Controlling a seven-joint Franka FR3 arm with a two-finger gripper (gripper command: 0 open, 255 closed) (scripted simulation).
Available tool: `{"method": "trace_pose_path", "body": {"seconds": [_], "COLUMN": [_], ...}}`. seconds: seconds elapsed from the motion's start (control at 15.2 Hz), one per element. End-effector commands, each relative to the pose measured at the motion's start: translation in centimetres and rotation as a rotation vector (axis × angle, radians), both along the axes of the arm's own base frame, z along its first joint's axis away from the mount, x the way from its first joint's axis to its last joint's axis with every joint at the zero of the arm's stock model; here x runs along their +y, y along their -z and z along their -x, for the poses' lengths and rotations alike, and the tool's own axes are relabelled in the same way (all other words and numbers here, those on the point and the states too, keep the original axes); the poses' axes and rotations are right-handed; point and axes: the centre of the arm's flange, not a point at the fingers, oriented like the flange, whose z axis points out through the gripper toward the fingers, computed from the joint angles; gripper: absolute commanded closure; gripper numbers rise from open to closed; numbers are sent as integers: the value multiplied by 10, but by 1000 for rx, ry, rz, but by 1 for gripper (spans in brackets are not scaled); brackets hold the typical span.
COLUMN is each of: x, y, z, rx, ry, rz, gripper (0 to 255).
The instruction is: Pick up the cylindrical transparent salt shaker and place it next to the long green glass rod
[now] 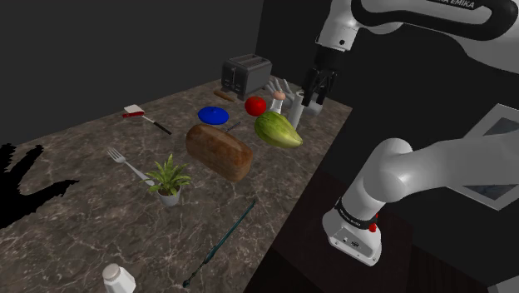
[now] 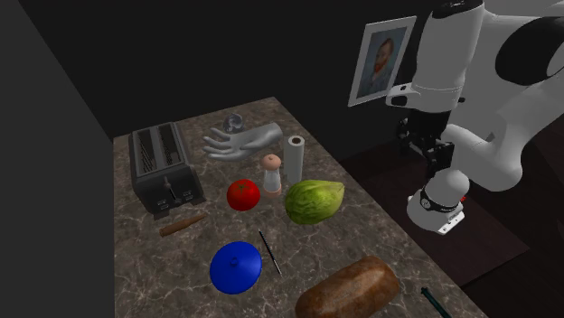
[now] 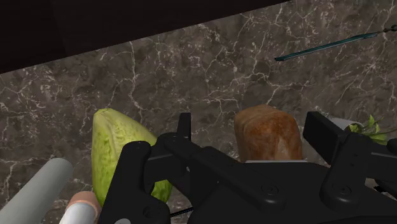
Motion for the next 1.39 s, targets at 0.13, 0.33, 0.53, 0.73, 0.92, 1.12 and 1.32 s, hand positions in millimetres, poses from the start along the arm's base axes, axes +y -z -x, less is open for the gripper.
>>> {"method": "trace_pose_path", "body": {"seconds": [0.13,0.33,0.53,0.73,0.92,1.12,1.32], "x": [-18,-45,-72,-100,-128,-156,-185], "y": [9,23,36,49,62,74,86], "z": [-16,-39,-62,-85,-107,-130,-152], "rx": [-7,-18,-29,-40,-51,-61,-72], "ry": [8,19,31,43,54,66,78], "rz": [1,4,6,8,10,12,15], "gripper": [0,0,0,0,0,0,0]}}
